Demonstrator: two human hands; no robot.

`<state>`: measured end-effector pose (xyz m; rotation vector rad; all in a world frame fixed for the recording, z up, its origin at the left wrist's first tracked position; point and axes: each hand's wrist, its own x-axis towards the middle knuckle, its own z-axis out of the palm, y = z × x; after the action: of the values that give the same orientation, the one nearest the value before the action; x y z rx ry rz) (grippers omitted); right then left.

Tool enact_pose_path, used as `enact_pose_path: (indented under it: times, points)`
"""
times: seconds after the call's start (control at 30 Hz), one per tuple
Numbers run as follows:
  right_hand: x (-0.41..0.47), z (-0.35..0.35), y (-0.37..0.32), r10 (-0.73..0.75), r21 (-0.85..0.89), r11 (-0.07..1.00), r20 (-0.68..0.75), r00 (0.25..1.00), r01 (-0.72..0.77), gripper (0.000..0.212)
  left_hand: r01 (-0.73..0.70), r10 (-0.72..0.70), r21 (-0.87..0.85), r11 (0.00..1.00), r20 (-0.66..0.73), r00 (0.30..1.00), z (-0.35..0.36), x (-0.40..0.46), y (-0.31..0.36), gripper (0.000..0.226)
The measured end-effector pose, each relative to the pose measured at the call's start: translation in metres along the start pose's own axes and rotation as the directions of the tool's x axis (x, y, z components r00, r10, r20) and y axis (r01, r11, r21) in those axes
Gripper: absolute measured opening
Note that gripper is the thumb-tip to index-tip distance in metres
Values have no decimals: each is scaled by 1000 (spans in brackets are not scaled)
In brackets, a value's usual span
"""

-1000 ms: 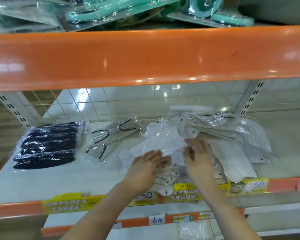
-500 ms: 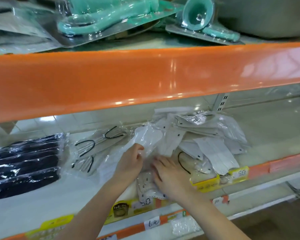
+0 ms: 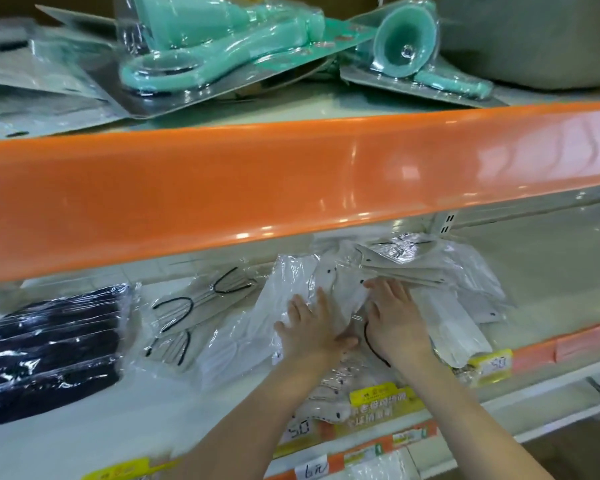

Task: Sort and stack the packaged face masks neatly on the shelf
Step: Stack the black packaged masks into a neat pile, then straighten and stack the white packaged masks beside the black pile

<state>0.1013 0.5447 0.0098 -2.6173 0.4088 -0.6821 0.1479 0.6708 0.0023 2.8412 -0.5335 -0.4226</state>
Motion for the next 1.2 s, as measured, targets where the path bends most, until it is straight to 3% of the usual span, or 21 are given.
enact_pose_path:
  times: [0.07,0.13,0.23,0.3,0.37,0.47,0.6,0.77,0.97,1.07,1.2]
  points:
    - [18,-2,8,53,-40,998,108,993,-49,39,23,-14,107,994,-89,996,3,3,0,78]
    - [34,-7,15,27,-86,996,166,986,-13,52,26,-14,69,997,-168,986,-2,8,-7,47]
    - [48,-10,24,-78,-215,966,302,950,147,86,-8,-79,-325,946,-254,964,-15,18,-25,25]
    - [53,-7,31,-97,-252,944,401,911,212,101,12,-218,-630,777,-252,943,-20,19,-35,32]
    - [56,-1,38,-105,-266,931,464,879,252,101,45,-306,-692,720,-260,916,-19,17,-39,34]
    - [62,6,45,-125,-286,915,471,873,286,88,32,-324,-668,744,-317,891,-15,10,-35,18]
    - [67,7,55,-176,-298,902,407,896,313,73,13,-256,-602,799,-320,912,-9,5,-22,54]
    - [80,-1,79,-183,-295,909,350,919,294,57,-32,-176,-556,831,-318,932,-8,8,-7,57]
    - [94,-18,105,-140,-318,908,384,913,274,43,-57,-56,-311,949,-343,938,-7,18,15,69]
    - [98,-28,111,-134,-303,917,383,914,261,39,-95,41,-168,981,-299,953,-6,20,32,74]
    - [106,-38,118,-149,-290,920,363,920,263,27,-95,65,-117,989,-241,968,-5,26,42,77]
